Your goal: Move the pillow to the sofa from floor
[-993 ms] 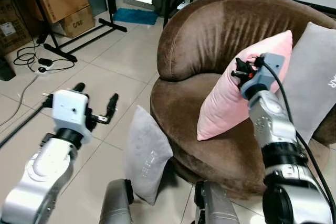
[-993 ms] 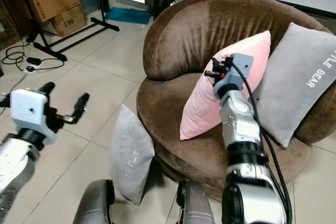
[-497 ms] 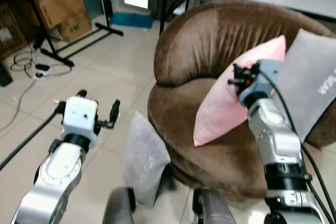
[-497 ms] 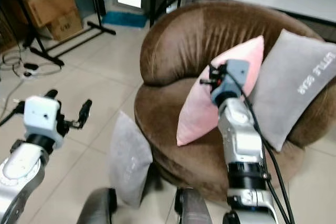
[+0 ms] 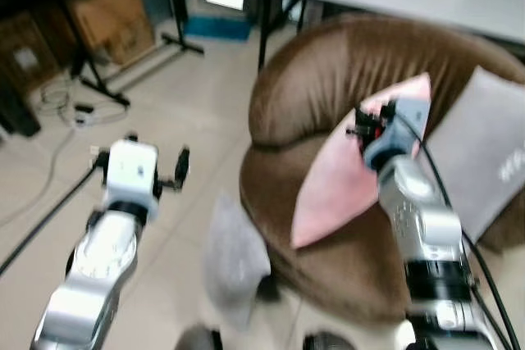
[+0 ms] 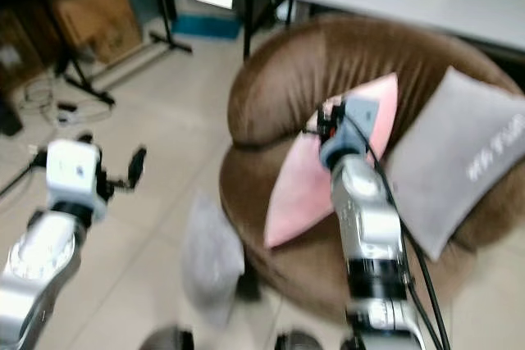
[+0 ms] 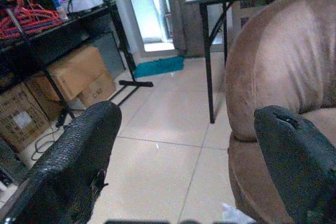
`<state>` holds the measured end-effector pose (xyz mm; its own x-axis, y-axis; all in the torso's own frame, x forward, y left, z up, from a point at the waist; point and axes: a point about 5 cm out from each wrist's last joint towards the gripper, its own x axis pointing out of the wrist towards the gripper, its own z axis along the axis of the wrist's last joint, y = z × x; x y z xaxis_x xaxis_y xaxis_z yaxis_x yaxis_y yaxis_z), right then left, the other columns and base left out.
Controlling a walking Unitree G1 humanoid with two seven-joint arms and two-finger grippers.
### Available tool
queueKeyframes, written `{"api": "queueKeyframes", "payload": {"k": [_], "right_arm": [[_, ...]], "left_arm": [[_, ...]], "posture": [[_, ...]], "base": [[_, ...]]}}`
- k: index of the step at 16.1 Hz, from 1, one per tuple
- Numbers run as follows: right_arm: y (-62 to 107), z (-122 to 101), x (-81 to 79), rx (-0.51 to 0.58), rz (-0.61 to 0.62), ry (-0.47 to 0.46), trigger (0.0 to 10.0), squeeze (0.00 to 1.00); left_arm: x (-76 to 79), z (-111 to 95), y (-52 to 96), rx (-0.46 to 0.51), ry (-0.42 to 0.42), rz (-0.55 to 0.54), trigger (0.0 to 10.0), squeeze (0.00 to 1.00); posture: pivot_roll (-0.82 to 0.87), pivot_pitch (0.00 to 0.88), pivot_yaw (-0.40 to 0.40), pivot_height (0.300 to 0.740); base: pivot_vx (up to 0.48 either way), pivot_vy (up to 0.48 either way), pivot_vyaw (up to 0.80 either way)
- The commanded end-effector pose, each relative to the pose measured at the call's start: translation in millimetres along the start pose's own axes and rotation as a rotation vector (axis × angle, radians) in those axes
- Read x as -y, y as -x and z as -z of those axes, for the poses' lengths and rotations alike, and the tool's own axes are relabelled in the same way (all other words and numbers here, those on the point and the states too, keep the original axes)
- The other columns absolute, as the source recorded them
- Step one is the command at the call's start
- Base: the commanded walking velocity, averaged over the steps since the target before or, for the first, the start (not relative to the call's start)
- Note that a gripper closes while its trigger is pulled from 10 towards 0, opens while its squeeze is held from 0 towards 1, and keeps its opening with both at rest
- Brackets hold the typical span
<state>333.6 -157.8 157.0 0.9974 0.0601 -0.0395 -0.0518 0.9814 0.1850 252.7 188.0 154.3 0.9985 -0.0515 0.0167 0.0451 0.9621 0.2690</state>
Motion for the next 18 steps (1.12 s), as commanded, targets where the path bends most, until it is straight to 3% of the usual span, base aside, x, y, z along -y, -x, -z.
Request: {"api": "queueKeyframes", "payload": {"k": [1, 5, 6, 10, 18], "right_arm": [[3.2, -9.1, 1.8, 0.035, 0.014, 0.008, 10.0, 0.0], [8.2, -14.0, 6.4, 0.053, 0.046, -0.035, 10.0, 0.0], [6.8, -8.1, 3.6, 0.042, 0.031, 0.003, 10.0, 0.0], [5.5, -13.5, -13.1, 0.066, -0.045, -0.041, 10.0, 0.0], [7.2, -16.6, -25.3, 0.095, -0.105, -0.078, 10.0, 0.0]], "left_arm": [[-2.8, 2.8, -0.4, -0.013, -0.013, -0.002, 10.0, 0.0], [-3.0, -1.3, -8.6, 0.013, 0.004, 0.006, 10.0, 0.0], [1.0, 4.4, -6.6, -0.006, -0.007, 0.005, 10.0, 0.0], [2.1, 1.8, -8.0, 0.009, -0.027, 0.036, 10.0, 0.0], [3.0, 4.7, -6.8, 0.007, -0.047, 0.056, 10.0, 0.0]], "posture": [[-0.05, 0.0, -0.006, 0.74], [-0.08, 0.0, 0.012, 0.74], [-0.08, 0.0, 0.024, 0.74], [-0.09, 0.0, 0.039, 0.74], [-0.09, 0.0, 0.055, 0.74]], "base": [[0.0, 0.0, 0.0], [0.0, 0.0, 0.0], [0.0, 0.0, 0.0], [0.0, -0.359, 0.0], [0.0, -0.382, 0.0]]}}
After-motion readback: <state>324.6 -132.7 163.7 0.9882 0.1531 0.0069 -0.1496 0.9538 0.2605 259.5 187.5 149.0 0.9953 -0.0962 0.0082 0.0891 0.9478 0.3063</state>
